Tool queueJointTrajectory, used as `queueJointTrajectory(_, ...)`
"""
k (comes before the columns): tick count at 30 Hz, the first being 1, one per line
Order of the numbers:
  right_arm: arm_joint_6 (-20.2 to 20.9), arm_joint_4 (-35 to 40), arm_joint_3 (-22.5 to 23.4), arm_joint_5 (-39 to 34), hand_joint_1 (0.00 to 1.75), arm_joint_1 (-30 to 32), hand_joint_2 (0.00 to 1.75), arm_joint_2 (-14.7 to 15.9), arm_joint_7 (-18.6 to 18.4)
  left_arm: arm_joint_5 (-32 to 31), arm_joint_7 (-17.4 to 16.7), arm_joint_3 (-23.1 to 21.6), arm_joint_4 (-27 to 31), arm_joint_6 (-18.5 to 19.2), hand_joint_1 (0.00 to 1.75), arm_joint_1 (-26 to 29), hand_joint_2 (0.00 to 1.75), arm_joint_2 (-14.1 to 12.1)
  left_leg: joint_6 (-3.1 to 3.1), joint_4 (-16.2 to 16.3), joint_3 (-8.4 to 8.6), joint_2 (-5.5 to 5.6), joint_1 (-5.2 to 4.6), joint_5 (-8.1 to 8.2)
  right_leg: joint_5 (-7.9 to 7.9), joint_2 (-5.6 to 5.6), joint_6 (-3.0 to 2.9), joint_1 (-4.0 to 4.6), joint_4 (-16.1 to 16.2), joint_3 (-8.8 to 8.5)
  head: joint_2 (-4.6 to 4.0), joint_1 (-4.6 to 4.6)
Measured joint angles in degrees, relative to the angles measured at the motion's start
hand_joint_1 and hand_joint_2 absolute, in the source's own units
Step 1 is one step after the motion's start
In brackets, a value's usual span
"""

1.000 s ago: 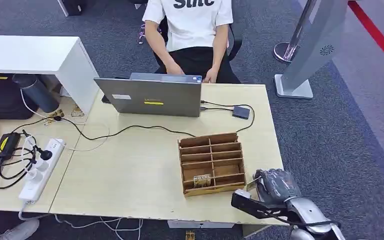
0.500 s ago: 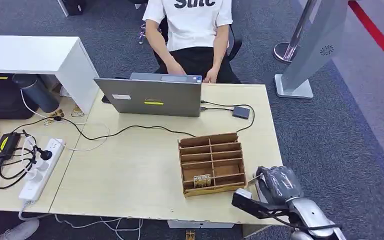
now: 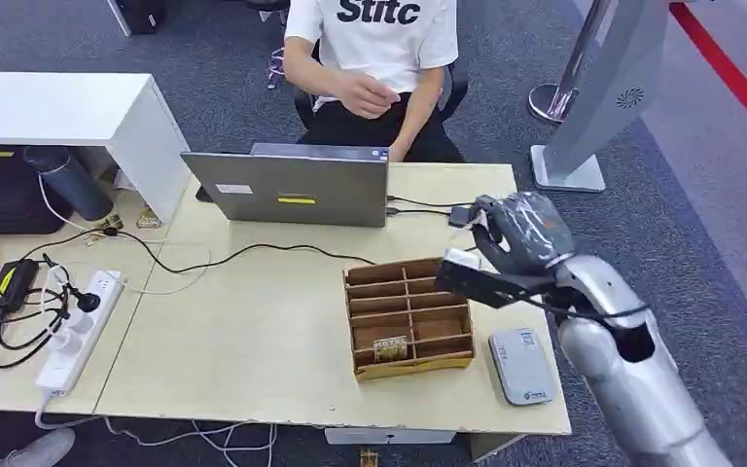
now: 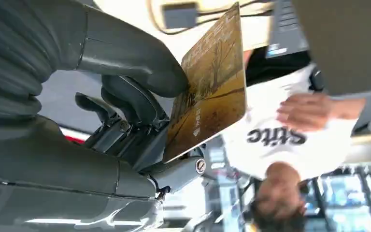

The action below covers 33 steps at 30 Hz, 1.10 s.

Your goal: Pass the card to the sensor for recognition and then transmit it.

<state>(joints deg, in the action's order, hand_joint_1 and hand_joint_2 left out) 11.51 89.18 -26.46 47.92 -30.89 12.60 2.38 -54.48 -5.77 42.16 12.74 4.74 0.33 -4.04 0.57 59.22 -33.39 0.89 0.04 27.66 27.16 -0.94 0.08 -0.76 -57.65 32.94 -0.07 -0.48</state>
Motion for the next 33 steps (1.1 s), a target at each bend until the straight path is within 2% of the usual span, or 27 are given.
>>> queueJointTrajectory(2, 1.4, -8.7, -3.5, -2.4, 1.75, -8.8, 1.75, -4.4, -0.1, -1.4, 0.4, 0.0, 0.0, 0.4, 0.0, -0.4, 1.75, -0.4, -0.1, 0.0, 0.02, -0.1, 0.04, -0.07, -0.07, -0.15, -0.09, 0.01, 0.0, 0.12, 0.0, 0.0)
queueJointTrajectory(4, 1.1, -14.1, -5.9, -3.5, 1.75, -14.2, 1.75, -7.5, -0.2, -2.0, 0.5, 0.1, 0.0, 0.6, 0.0, -0.8, 1.75, -0.7, -0.16, 0.0, 0.01, 0.08, 0.06, -0.13, -0.06, -0.03, -0.09, 0.02, 0.0, 0.12, 0.0, 0.0)
queueJointTrajectory(6, 0.9, -18.1, -8.0, -4.4, 1.75, -17.1, 1.75, -9.5, -0.3, -2.5, 0.5, 0.2, 0.0, 0.7, 0.0, -0.8, 1.75, -0.8, -0.18, 0.0, -0.06, 0.35, 0.12, -0.15, -0.02, 0.21, -0.12, 0.07, 0.0, 0.09, 0.0, -0.02)
queueJointTrajectory(9, 2.8, -24.4, -10.3, -7.7, 1.75, -21.5, 1.75, -12.8, 0.5, -4.1, 1.2, 0.3, 0.0, 1.3, 0.0, -0.7, 1.75, -1.0, -0.21, 0.0, -0.23, 0.46, 0.13, -0.16, 0.06, 0.31, -0.18, 0.07, -0.1, 0.17, 0.0, 0.02)
queueJointTrajectory(13, 2.4, -37.9, -12.3, -10.6, 1.75, -28.6, 1.75, -20.1, 0.6, -6.2, 1.9, 0.3, 0.0, 2.1, 0.0, -1.3, 1.75, -1.2, -0.23, 0.0, -0.24, 0.24, 0.08, -0.15, 0.04, 0.15, -0.19, 0.05, -0.1, 0.3, 0.0, 0.0)
queueJointTrajectory(16, 1.2, -45.3, -13.0, -11.0, 1.75, -32.1, 1.75, -24.1, 0.6, -6.9, 2.2, 0.3, 0.0, 2.5, 0.0, -1.5, 1.75, -1.3, -0.23, 0.0, -0.25, 0.4, 0.1, -0.15, 0.06, 0.28, -0.2, 0.06, -0.1, 0.29, 0.0, -0.02)
queueJointTrajectory(21, -1.3, -53.2, -13.7, -11.2, 1.75, -34.6, 1.75, -27.5, 0.6, -7.9, 2.3, 0.4, 0.0, 3.0, 0.0, -1.5, 1.75, -1.3, -0.23, 0.0, -0.26, 0.37, 0.1, -0.15, 0.06, 0.26, -0.2, 0.06, -0.1, 0.29, 0.0, 0.0)
queueJointTrajectory(27, -2.0, -56.8, -13.8, -11.2, 1.75, -35.1, 1.75, -28.8, 0.6, -8.2, 2.3, 0.5, 0.0, 3.0, 0.0, -1.5, 1.75, -1.3, -0.23, 0.0, -0.28, 0.39, 0.09, -0.15, 0.06, 0.27, -0.2, 0.05, -0.1, 0.29, 0.0, 0.0)
queueJointTrajectory(28, -2.3, -57.1, -13.8, -11.1, 1.15, -35.2, 1.75, -28.9, 0.7, -8.2, 2.3, 0.5, 0.0, 3.1, 0.0, -1.5, 1.75, -1.3, -0.23, 0.0, -0.29, 0.39, 0.09, -0.15, 0.06, 0.27, -0.2, 0.05, -0.1, 0.29, 0.0, 0.0)
queueJointTrajectory(29, -2.6, -57.4, -13.8, -10.9, 0.0, -35.3, 1.75, -28.9, 0.7, -8.3, 2.3, 0.5, 0.0, 3.1, 0.0, -1.5, 1.75, -1.3, -0.23, 0.0, -0.29, 0.39, 0.09, -0.15, 0.06, 0.27, -0.2, 0.05, -0.1, 0.29, 0.0, 0.0)
queueJointTrajectory(33, -4.9, -57.6, -13.8, -10.8, 0.0, -35.1, 1.75, -29.1, 1.5, -8.9, 2.4, 0.6, 0.0, 3.1, 0.0, -1.5, 1.75, -1.3, -0.23, 0.0, -0.3, 0.39, 0.09, -0.15, 0.06, 0.27, -0.2, 0.05, -0.1, 0.3, 0.0, 0.0)
